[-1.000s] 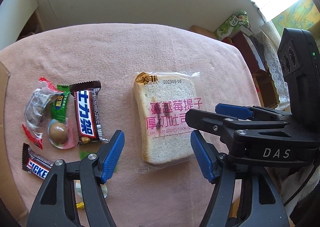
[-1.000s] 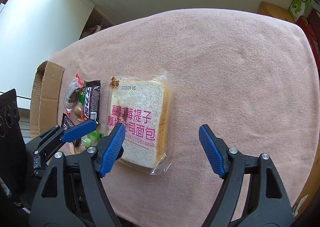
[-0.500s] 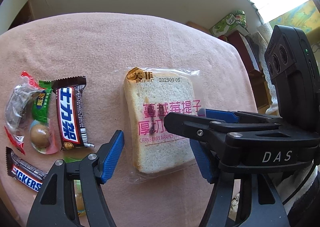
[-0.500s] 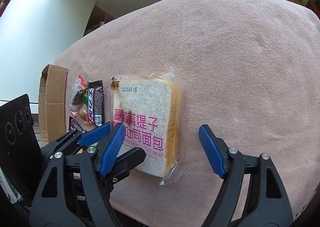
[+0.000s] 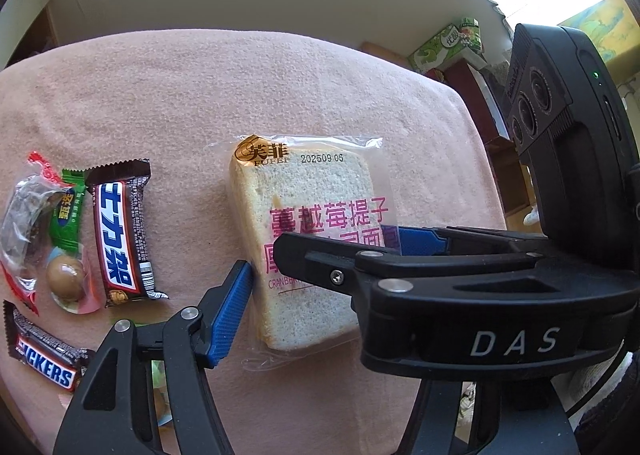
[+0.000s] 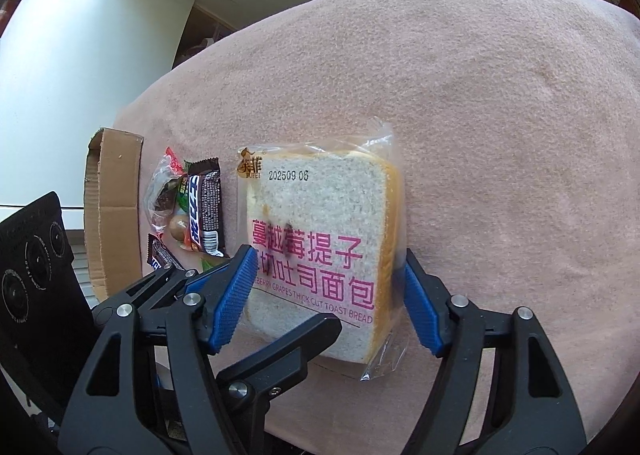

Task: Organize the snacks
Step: 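Lift the bread bag with the right tool and carry it into the box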

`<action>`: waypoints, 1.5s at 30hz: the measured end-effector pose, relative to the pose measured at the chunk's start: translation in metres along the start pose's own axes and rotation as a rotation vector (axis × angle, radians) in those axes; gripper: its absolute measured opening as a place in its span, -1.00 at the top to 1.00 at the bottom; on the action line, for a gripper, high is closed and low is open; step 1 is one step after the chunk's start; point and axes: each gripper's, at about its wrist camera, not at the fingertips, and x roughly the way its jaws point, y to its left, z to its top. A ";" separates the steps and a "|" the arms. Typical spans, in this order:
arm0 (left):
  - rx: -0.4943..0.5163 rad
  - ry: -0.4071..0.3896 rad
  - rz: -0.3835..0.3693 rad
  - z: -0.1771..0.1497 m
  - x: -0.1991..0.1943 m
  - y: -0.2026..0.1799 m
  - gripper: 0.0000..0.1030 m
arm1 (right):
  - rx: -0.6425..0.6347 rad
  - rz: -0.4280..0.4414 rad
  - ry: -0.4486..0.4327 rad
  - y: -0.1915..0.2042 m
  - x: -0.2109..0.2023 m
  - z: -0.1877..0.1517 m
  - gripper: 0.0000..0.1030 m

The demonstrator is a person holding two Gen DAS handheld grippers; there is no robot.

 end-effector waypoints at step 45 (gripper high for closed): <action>-0.263 -0.317 0.126 -0.059 -0.170 0.116 -0.22 | -0.404 0.018 0.020 0.227 0.007 -0.017 -0.38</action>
